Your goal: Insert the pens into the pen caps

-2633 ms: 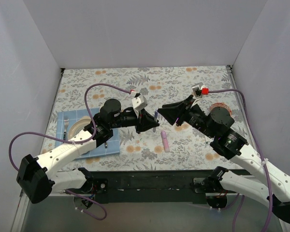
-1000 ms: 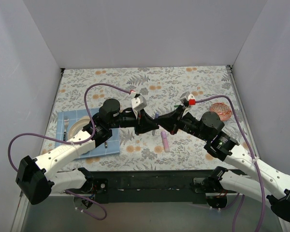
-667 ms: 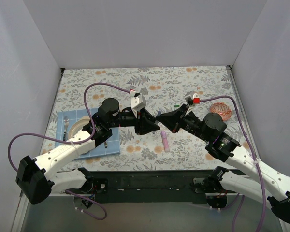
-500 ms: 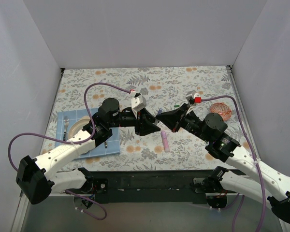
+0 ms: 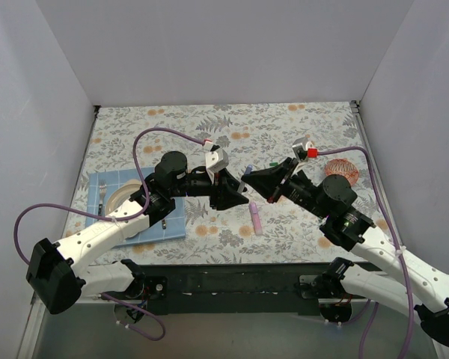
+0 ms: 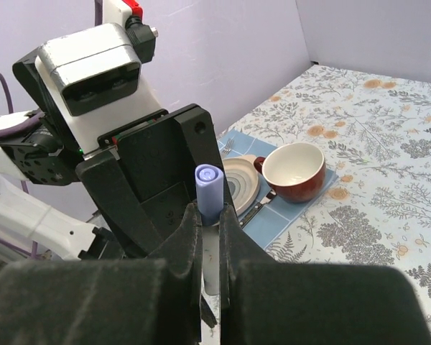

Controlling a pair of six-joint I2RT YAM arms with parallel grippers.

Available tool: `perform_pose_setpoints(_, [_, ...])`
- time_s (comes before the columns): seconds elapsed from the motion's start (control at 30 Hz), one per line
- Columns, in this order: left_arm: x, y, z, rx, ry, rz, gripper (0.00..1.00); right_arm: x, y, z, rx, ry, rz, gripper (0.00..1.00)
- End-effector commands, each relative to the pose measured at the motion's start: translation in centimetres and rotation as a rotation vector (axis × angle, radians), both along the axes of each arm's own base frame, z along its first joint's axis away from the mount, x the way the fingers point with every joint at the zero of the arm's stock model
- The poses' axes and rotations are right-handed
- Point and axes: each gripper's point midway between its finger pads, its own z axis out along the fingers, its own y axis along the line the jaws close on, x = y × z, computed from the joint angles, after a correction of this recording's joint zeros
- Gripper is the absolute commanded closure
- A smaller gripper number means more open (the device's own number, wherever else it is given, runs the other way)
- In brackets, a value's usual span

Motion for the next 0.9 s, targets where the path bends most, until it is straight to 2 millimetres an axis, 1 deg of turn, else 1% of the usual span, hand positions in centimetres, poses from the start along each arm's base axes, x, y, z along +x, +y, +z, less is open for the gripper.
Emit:
perform_pose_setpoints(0.0, [-0.3, -0.1, 1.6, -0.022, -0.029, -0.027, 0.64, -1.0, -0.7, 5.0, 0.11, -0.092, 0.013, 0.99])
perform_pose_setpoints(0.1, [-0.5, -0.1, 1.6, -0.02, -0.019, -0.028, 0.7, -1.2, -0.7, 5.1, 0.112, -0.095, 0.02, 0.99])
perform_pose_setpoints(0.13, [-0.5, -0.1, 1.2, -0.01, -0.008, -0.03, 0.79, -1.1, -0.7, 5.0, 0.108, -0.092, 0.019, 0.99])
perform_pose_setpoints(0.17, [-0.5, -0.1, 1.3, -0.008, -0.005, -0.034, 0.91, -1.0, -0.6, 4.9, 0.106, -0.09, 0.02, 0.99])
perform_pose_setpoints(0.2, [-0.6, -0.1, 1.1, -0.003, 0.002, -0.037, 1.0, -1.3, -0.5, 4.9, 0.101, -0.093, 0.036, 0.99])
perform_pose_setpoints(0.27, [-0.9, -0.1, 1.4, -0.013, -0.002, -0.052, 1.0, -1.5, 0.2, 4.4, 0.081, -0.088, 0.073, 0.99])
perform_pose_setpoints(0.33, [-1.1, 0.1, 1.9, -0.032, -0.021, -0.052, 1.0, -2.1, 0.9, 3.8, 0.063, -0.081, 0.128, 0.99])
perform_pose_setpoints(0.37, [-0.9, 0.2, 2.1, -0.038, -0.029, -0.036, 1.0, -2.3, 1.0, 3.6, 0.059, -0.074, 0.14, 0.83])
perform_pose_setpoints(0.4, [-0.9, 0.3, 2.1, -0.039, -0.035, -0.028, 1.0, -2.3, 1.0, 3.1, 0.051, -0.055, 0.143, 0.73])
perform_pose_setpoints(0.43, [-1.0, 0.5, 2.5, -0.048, -0.05, -0.022, 1.0, -2.3, 0.9, 3.1, 0.05, -0.044, 0.137, 0.63])
perform_pose_setpoints(0.47, [-1.0, 0.6, 2.5, -0.049, -0.057, -0.016, 1.0, -2.2, 0.7, 3.0, 0.048, -0.038, 0.125, 0.44])
perform_pose_setpoints(0.5, [-1.1, 0.7, 2.3, -0.049, -0.057, -0.018, 1.0, -1.8, 0.5, 2.7, 0.04, -0.023, 0.099, 0.39])
perform_pose_setpoints(0.53, [-1.2, 0.9, 2.6, -0.059, -0.072, -0.016, 1.0, -1.8, 0.3, 3.1, 0.045, -0.027, 0.09, 0.35])
perform_pose_setpoints(0.6, [-1.3, 0.9, 2.6, -0.062, -0.078, -0.021, 1.0, -1.8, 0.2, 3.4, 0.047, -0.03, 0.087, 0.33])
perform_pose_setpoints(0.73, [-1.4, 1.2, 2.2, -0.056, -0.092, -0.017, 1.0, -1.5, 0.2, 4.8, 0.053, -0.045, 0.071, 0.28])
perform_pose_setpoints(0.83, [-1.6, 1.4, 2.5, -0.065, -0.103, -0.016, 1.0, -0.5, 0.1, 5.3, 0.047, -0.044, 0.029, 0.27])
perform_pose_setpoints(0.87, [-1.6, 1.4, 2.5, -0.064, -0.104, -0.016, 1.0, -0.4, 0.1, 5.9, 0.045, -0.059, 0.023, 0.27])
